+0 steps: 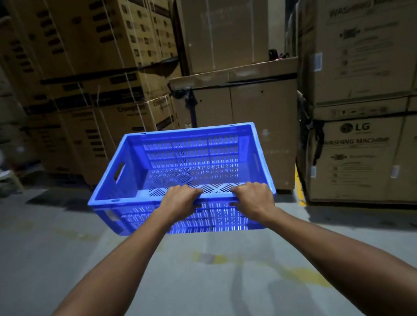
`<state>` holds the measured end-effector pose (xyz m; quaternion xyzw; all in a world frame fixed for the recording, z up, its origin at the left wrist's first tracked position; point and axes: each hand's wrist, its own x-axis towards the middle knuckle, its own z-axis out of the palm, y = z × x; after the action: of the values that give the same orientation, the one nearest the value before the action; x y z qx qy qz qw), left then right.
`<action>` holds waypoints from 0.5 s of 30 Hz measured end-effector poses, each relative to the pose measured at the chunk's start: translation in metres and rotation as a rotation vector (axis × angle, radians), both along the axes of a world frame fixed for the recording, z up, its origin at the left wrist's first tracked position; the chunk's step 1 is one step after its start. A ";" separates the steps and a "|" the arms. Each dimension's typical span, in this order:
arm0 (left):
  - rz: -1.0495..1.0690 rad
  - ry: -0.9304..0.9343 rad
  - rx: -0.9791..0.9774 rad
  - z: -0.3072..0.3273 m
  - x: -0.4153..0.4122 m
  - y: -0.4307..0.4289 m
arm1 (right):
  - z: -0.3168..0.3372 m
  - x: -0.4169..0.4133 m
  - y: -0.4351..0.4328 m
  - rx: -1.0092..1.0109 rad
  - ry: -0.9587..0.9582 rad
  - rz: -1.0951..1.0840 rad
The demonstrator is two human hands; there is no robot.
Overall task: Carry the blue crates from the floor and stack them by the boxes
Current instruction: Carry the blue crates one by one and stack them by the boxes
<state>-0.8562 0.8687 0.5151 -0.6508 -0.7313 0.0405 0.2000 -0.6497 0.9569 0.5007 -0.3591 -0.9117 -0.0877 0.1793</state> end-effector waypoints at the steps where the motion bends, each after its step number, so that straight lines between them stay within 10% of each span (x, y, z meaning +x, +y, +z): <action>1: -0.001 0.004 -0.002 -0.002 -0.007 0.018 | -0.002 -0.007 0.018 -0.004 0.004 0.000; 15: -0.007 -0.125 -0.088 0.011 -0.102 0.255 | 0.035 -0.124 0.277 -0.226 -0.273 0.053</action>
<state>-0.9577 1.1233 0.5261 -0.6627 -0.7377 0.0309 0.1253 -0.7734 1.2334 0.5359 -0.3375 -0.9408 -0.0280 0.0146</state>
